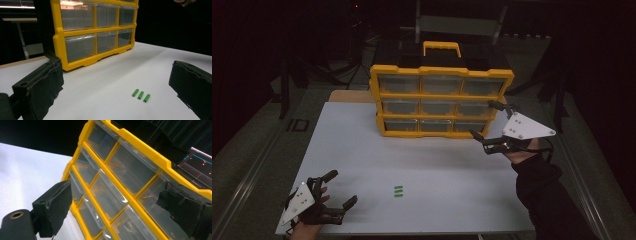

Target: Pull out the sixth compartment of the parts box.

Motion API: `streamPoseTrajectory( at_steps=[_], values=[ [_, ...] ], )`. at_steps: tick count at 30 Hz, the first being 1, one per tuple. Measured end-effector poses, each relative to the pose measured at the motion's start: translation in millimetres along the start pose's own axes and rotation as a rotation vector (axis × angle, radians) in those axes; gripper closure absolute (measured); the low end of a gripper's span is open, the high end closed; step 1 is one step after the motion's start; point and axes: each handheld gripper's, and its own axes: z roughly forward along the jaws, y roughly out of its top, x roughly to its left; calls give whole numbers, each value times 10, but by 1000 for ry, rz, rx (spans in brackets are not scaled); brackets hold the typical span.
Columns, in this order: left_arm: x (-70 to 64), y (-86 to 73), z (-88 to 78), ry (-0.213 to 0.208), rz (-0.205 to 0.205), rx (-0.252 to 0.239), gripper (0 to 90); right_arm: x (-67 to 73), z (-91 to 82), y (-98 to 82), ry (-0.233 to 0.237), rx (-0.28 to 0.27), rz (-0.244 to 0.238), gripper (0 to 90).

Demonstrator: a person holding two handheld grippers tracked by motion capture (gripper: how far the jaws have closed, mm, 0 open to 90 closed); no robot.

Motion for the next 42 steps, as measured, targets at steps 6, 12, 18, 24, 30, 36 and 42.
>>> streamPoseTrajectory(
  at_steps=[6, 12, 18, 24, 30, 36, 42],
  values=[
    [-5, 2, -3, -2, 5, 2, 0, -111, 130, -13, 3, 29, -6, 98],
    [-6, 1, -5, -4, 6, 5, 0, -189, 294, -22, 16, 76, -38, 98],
    [-10, 0, -8, -4, 6, 4, 0, -230, 463, -53, 38, 127, -64, 99],
    [-11, -2, -10, -6, 4, 6, 0, -262, 601, -123, 59, 169, -78, 117],
    [-14, -2, -14, -5, 3, 4, 0, -264, 685, -198, 74, 208, -94, 129],
    [-13, -3, -16, -3, 1, 5, 0, -266, 775, -314, 89, 241, -109, 155],
    [-8, -5, -22, -3, -1, 4, 0, -271, 858, -393, 92, 268, -143, 230]
  ],
)
